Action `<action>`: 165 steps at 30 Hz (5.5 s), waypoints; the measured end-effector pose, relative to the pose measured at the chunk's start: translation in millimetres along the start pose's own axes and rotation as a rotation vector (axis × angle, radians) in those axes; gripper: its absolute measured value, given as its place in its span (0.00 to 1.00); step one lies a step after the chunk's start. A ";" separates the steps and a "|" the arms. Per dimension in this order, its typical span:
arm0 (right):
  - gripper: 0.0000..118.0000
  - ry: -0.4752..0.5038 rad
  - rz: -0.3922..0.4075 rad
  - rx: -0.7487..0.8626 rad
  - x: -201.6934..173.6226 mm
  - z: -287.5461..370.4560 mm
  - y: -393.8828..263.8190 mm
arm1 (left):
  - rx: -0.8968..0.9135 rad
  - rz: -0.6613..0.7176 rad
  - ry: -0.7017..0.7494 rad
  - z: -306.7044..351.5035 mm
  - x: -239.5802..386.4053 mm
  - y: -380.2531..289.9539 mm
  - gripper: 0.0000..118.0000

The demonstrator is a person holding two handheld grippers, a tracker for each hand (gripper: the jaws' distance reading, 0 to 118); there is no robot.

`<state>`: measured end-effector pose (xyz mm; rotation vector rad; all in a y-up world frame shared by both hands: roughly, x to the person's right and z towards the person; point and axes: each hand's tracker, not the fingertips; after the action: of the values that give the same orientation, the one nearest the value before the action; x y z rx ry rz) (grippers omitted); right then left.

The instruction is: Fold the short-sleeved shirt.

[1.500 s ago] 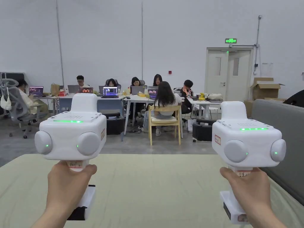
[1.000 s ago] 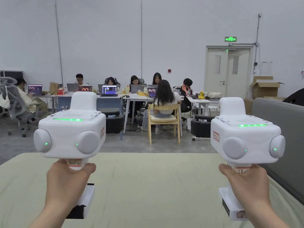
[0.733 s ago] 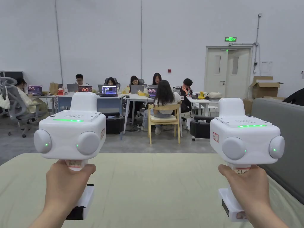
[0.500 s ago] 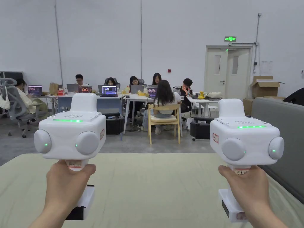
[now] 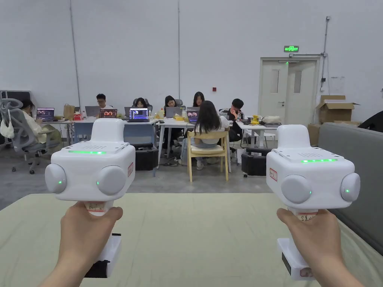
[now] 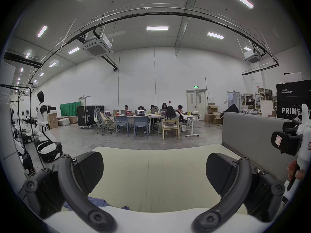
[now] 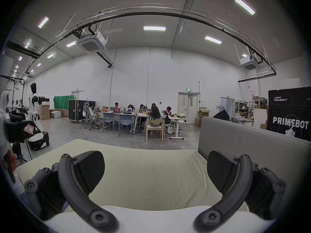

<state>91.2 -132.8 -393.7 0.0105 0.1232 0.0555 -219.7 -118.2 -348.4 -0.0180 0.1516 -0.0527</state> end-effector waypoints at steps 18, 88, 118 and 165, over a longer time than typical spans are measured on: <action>1.00 -0.003 0.000 -0.020 4.1 -1.6 -7.1 | -0.031 0.016 -0.022 -2.7 0.0 -6.3 1.00; 0.03 0.734 0.030 -0.393 -261.4 -74.5 -218.6 | -0.927 0.419 0.171 -62.1 -319.8 -423.4 0.02; 0.03 0.061 0.008 -0.041 132.1 132.6 -61.2 | -0.586 -0.144 -0.776 -42.5 211.4 -201.7 0.02; 0.03 0.145 -0.068 -0.251 89.9 89.3 -145.9 | -0.837 0.206 -0.204 -88.5 -47.4 -276.0 0.79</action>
<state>199.2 -274.1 -318.1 -0.2482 0.2604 0.0034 -294.0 -392.5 -422.8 -0.8393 -0.0376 0.2208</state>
